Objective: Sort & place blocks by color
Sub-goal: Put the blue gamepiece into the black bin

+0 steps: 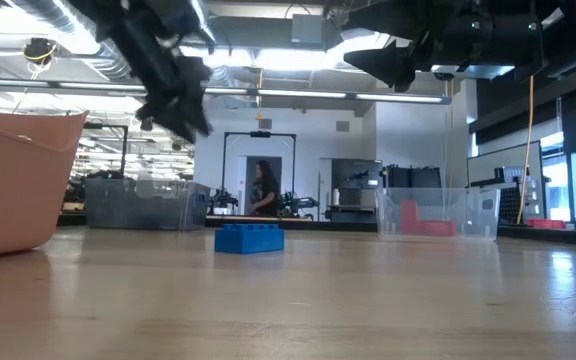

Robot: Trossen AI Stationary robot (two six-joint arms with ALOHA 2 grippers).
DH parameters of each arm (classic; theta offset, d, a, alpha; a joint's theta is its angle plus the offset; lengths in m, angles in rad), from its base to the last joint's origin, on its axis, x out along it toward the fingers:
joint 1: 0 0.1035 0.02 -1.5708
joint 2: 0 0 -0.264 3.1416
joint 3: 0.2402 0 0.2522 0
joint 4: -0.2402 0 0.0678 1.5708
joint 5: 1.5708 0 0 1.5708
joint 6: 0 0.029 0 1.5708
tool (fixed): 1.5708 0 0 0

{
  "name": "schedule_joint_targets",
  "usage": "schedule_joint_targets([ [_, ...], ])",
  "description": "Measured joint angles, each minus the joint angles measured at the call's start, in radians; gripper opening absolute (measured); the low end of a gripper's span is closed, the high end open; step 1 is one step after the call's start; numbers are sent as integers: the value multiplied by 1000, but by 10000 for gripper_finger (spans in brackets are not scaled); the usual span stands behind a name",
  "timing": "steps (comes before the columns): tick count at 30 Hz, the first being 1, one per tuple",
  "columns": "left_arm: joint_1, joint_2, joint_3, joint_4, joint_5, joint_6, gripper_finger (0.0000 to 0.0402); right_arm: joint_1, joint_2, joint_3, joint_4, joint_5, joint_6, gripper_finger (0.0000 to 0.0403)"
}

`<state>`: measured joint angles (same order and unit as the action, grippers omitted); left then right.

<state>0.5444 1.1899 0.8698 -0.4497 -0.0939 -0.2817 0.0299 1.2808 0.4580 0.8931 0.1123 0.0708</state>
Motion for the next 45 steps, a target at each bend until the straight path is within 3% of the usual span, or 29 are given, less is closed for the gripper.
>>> schedule_joint_targets([
  [5,-210,-125,-169,333,4,-3,226,0,0,0,-2,0,0,376],
  [9,-380,-202,-374,733,0,-1,226,0,0,0,-4,0,0,376],
  [13,-518,-223,-570,1111,-1,50,226,0,0,0,-6,0,3,376],
  [17,-593,-224,-678,1320,-65,100,226,0,0,0,-5,-1,3,376],
  [21,-602,-224,-693,1337,-141,119,226,0,0,0,-2,-1,2,376],
  [36,-602,-220,-691,1336,-133,106,226,0,0,0,-1,-4,0,376],
  [40,-602,-220,-608,1125,-196,38,226,0,0,0,-1,-3,0,376],
  [45,-639,-159,-372,614,-401,-162,221,0,0,0,-1,-2,0,376],
])
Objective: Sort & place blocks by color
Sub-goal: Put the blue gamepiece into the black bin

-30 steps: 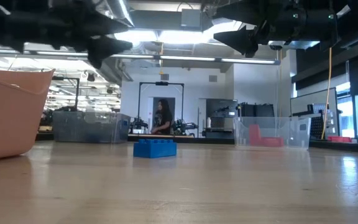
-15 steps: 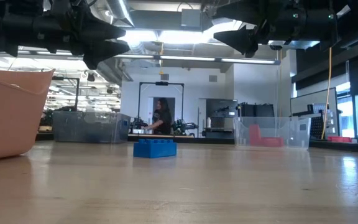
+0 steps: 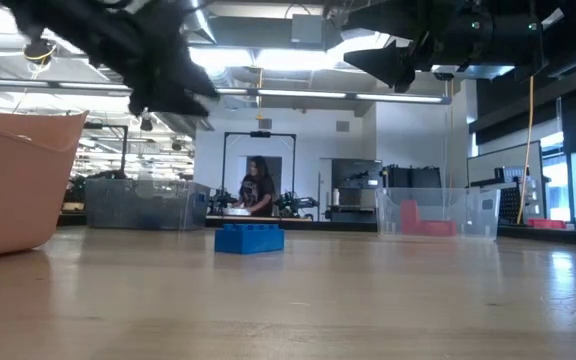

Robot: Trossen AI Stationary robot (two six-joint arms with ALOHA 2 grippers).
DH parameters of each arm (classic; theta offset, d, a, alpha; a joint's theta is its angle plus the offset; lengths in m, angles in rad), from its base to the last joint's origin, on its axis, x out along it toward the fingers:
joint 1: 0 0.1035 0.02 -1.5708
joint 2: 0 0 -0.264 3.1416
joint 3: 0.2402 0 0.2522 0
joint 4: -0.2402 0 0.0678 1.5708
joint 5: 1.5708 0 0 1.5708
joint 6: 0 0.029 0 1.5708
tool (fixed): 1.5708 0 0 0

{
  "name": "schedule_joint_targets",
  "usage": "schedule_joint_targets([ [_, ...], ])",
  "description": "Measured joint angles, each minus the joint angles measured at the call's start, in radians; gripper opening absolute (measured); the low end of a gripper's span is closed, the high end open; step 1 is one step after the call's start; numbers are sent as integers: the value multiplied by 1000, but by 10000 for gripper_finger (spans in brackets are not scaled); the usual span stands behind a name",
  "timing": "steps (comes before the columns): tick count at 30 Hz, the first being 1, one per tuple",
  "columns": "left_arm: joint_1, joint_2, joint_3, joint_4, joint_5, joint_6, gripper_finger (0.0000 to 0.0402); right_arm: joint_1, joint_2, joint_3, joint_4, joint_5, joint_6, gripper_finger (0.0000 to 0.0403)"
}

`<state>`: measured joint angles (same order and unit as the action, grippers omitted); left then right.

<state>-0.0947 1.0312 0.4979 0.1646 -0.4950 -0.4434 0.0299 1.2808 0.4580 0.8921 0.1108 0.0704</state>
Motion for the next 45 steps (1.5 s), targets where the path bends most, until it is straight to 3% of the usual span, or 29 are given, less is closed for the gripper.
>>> schedule_joint_targets([
  [3,-48,100,138,-225,-129,-122,220,0,0,0,0,0,-1,376],
  [5,-75,190,231,-294,-157,-187,220,0,0,0,1,0,-1,376],
  [12,-147,534,572,-566,-123,-257,220,0,0,0,1,1,3,376],
  [16,-165,689,701,-706,-86,-326,220,0,0,0,1,1,3,376],
  [23,-169,836,757,-694,48,-365,220,0,0,0,1,1,5,376],
  [45,-161,929,755,-611,69,-491,220,0,0,0,1,1,8,376],
])
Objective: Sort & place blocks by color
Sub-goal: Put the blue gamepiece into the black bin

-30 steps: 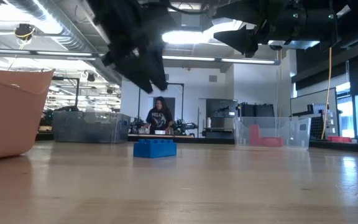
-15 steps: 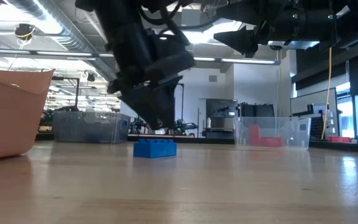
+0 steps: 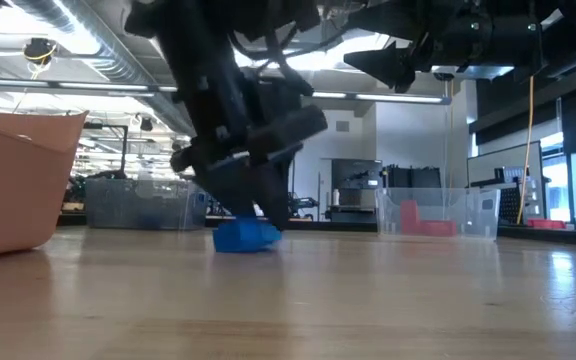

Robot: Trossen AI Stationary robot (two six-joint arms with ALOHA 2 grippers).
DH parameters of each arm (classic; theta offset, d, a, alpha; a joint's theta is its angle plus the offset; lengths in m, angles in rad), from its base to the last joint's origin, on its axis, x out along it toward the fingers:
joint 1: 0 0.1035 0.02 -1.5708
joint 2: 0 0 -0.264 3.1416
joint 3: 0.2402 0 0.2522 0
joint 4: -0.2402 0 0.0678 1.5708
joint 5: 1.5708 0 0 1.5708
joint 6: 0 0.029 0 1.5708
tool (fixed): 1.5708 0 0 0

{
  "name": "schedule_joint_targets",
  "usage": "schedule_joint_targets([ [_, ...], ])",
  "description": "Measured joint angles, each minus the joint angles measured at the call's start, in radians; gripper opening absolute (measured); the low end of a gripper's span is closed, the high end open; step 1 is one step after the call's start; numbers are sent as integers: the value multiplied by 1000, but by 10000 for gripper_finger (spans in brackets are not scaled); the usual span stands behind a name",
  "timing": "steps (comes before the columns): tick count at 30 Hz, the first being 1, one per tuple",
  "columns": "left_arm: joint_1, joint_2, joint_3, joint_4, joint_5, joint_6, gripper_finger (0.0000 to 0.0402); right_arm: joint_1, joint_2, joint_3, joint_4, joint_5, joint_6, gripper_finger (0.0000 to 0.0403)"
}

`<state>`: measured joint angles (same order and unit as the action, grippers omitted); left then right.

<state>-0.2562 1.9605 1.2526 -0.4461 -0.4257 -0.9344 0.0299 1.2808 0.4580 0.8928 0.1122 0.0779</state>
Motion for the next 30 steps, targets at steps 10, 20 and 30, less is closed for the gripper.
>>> schedule_joint_targets([
  [10,0,47,0,27,10,-6,220,0,0,0,-3,-1,0,376],
  [20,-18,49,0,10,-15,24,220,0,0,0,-1,-1,0,376],
  [30,-27,49,0,-21,-42,41,155,0,0,0,0,-1,0,376],
])
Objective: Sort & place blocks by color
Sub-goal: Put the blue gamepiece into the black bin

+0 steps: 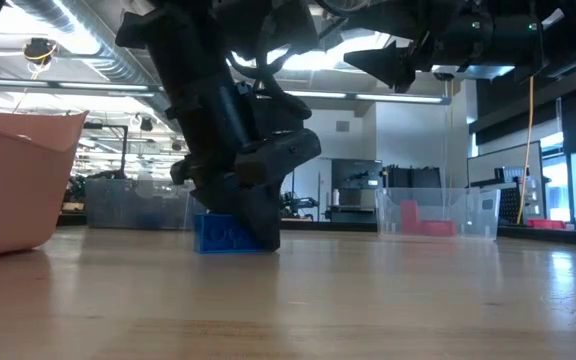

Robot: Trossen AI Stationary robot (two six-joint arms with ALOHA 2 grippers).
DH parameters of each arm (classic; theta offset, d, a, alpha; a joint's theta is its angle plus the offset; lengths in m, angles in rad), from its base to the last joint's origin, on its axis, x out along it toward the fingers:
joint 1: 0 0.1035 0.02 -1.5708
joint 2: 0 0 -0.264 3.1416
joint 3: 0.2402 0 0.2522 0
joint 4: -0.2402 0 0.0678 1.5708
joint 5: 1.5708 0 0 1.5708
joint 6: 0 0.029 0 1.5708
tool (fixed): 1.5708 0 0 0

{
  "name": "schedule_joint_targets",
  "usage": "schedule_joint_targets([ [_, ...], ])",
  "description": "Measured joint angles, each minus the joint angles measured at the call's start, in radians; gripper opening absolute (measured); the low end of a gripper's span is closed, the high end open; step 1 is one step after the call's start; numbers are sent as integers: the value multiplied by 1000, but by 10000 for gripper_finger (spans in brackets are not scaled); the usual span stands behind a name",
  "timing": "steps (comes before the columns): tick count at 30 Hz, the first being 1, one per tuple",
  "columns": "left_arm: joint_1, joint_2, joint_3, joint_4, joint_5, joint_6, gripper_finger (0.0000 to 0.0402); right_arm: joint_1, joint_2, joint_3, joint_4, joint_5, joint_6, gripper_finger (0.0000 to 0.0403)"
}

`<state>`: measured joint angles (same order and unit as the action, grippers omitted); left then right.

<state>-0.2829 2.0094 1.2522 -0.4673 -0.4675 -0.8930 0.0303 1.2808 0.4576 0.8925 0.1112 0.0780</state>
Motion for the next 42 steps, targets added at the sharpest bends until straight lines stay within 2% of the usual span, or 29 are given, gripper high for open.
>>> schedule_joint_targets([
  [5,-7,-6,-2,-9,-58,45,88,0,0,0,0,0,0,376],
  [11,1,-69,-2,-54,-172,169,82,0,0,0,1,0,0,376],
  [18,2,-287,-5,-202,-409,256,82,0,-1,0,-15,-2,0,376],
  [21,-3,-405,-49,-185,-449,315,82,0,-1,0,-19,-6,0,376],
  [24,-14,-531,-155,-115,-496,354,82,0,-1,0,-22,-7,0,376],
  [27,-15,-663,-317,29,-488,397,82,0,-1,0,-20,-7,0,376],
  [31,-12,-836,-597,419,-434,515,82,0,-1,0,-17,-7,4,376],
  [33,1,-900,-740,698,-328,626,82,0,-1,0,-16,-8,4,376],
  [35,28,-953,-860,952,-178,705,82,0,-1,0,-11,-17,4,376],
  [37,61,-993,-958,1162,-58,754,82,0,-1,0,-9,-52,-2,376],
  [39,92,-1011,-1026,1319,23,778,82,0,-1,0,-6,-97,-11,376],
  [42,121,-1031,-1090,1409,79,781,82,0,-1,0,-12,-140,-45,376],
])
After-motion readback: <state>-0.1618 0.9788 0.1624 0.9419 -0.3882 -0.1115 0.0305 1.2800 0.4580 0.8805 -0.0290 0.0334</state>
